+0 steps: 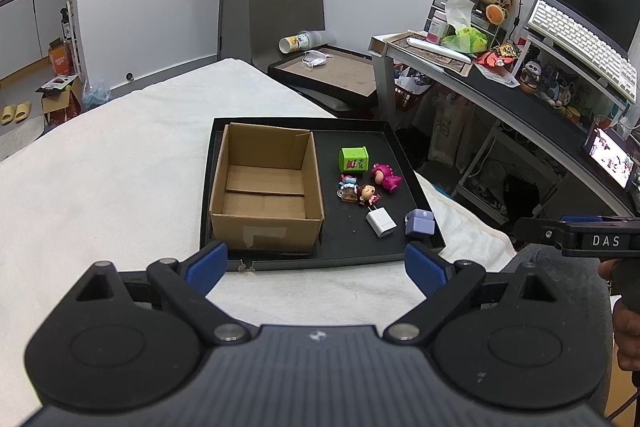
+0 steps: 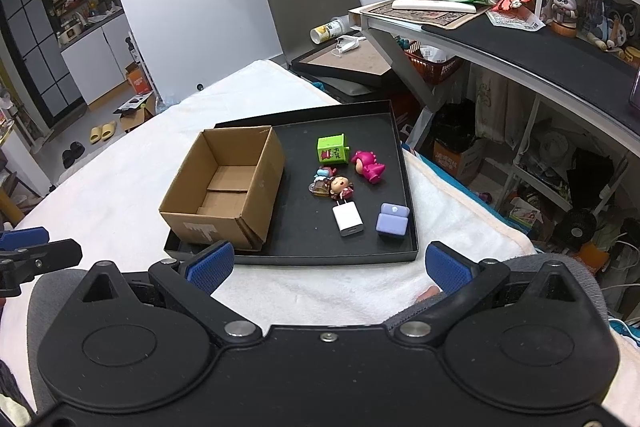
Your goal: Organize rigid objects
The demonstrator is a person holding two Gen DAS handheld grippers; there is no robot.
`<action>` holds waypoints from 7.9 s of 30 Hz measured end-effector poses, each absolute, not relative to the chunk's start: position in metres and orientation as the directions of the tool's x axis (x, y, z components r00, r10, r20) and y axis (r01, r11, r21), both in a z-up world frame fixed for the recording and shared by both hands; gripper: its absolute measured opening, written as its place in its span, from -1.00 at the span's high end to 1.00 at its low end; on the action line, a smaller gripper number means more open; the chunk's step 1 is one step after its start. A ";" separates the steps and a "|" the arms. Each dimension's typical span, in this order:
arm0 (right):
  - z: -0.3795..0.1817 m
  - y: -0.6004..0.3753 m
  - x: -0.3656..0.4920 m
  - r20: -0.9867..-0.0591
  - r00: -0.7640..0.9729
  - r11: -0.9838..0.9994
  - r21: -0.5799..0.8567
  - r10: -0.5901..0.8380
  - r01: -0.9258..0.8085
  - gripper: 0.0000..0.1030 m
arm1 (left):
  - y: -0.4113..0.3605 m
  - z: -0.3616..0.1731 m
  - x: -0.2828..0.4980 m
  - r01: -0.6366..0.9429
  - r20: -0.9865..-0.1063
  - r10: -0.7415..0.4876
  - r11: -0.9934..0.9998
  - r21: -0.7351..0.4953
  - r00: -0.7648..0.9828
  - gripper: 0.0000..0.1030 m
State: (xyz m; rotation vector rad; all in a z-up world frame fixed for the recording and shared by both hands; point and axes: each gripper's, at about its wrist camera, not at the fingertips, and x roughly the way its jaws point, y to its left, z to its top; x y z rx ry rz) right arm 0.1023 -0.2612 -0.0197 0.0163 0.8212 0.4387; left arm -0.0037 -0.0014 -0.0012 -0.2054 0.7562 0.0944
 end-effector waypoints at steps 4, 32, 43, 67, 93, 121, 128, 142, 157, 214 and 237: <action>-0.021 -0.261 0.103 -0.706 0.595 0.910 0.181 0.384 -0.373 -1.00 | 0.001 -0.002 -0.003 -0.164 -0.689 0.015 0.975 -0.151 0.725 -0.84; -0.058 -0.266 0.154 -0.721 0.607 0.940 0.208 0.334 -0.269 -0.93 | 0.043 -0.042 0.036 -0.224 -0.725 0.018 0.956 -0.189 0.689 -0.83; -0.087 -0.251 0.185 -0.761 0.562 0.945 0.227 0.323 -0.234 -0.46 | 0.067 -0.062 0.060 -0.258 -0.736 0.024 0.944 -0.206 0.676 -0.77; -0.140 -0.243 0.266 -0.858 0.438 0.962 0.262 0.269 -0.077 -0.37 | 0.113 -0.101 0.115 -0.350 -0.790 0.010 0.900 -0.260 0.613 -0.12; -0.205 -0.232 0.332 -0.938 0.284 0.978 0.209 0.198 0.009 -0.20 | 0.155 -0.155 0.167 -0.450 -0.854 -0.006 0.848 -0.280 0.520 0.44; -0.224 -0.217 0.338 -0.945 0.265 0.981 0.189 0.190 -0.029 0.14 | 0.154 -0.171 0.165 -0.454 -0.839 -0.001 0.841 -0.295 0.544 0.70; -0.205 -0.211 0.328 -0.931 0.294 0.976 0.211 0.218 -0.056 0.15 | 0.154 -0.171 0.162 -0.454 -0.831 -0.003 0.836 -0.307 0.557 0.70; -0.164 -0.185 0.310 -0.902 0.347 0.966 0.228 0.257 -0.121 0.14 | 0.156 -0.179 0.151 -0.429 -0.794 -0.016 0.835 -0.345 0.607 0.70; -0.121 -0.136 0.299 -0.869 0.385 0.944 0.237 0.312 -0.232 0.14 | 0.157 -0.178 0.143 -0.422 -0.778 -0.026 0.828 -0.369 0.628 0.70; -0.111 0.055 0.314 -0.823 0.348 0.802 0.199 0.449 -0.563 0.06 | 0.165 -0.183 0.137 -0.408 -0.752 -0.057 0.811 -0.418 0.657 0.63; -0.099 -0.037 0.303 -0.844 0.354 0.835 0.179 0.402 -0.521 -0.08 | 0.163 -0.181 0.139 -0.416 -0.757 -0.033 0.819 -0.395 0.653 0.64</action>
